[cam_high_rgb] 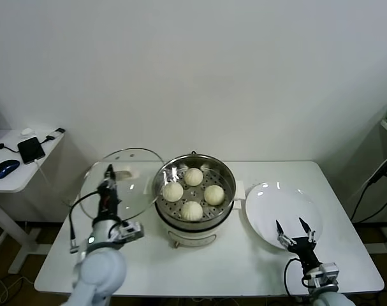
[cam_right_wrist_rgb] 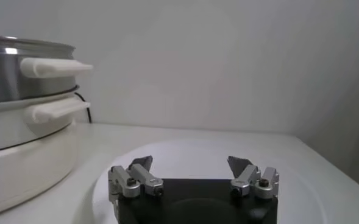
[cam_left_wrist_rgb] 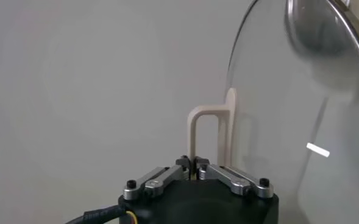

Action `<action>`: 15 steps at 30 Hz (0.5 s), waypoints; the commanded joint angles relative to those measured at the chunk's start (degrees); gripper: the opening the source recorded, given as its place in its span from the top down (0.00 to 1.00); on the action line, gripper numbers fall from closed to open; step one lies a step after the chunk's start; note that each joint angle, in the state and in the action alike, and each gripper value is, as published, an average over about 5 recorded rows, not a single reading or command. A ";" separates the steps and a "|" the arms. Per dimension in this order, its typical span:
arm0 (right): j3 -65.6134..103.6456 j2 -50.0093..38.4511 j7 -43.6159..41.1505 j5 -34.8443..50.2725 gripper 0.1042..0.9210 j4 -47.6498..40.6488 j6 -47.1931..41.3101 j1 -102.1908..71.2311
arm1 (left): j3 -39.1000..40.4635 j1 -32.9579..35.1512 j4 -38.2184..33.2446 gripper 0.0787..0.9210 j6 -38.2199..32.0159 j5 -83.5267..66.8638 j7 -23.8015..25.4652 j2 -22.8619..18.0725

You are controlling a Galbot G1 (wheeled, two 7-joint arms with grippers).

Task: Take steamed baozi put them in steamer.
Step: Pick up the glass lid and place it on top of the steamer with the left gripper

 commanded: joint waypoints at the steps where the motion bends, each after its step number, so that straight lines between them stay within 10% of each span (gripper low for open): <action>1: -0.24 -0.37 -0.65 0.18 0.12 -1.15 1.34 -0.31 | 14.25 -7.64 -2.19 0.93 8.38 9.48 8.82 -5.29; 15: 0.09 -1.65 -0.53 3.63 0.12 -2.46 3.75 -1.57 | 24.15 -12.88 9.20 0.93 9.39 19.97 11.22 -18.06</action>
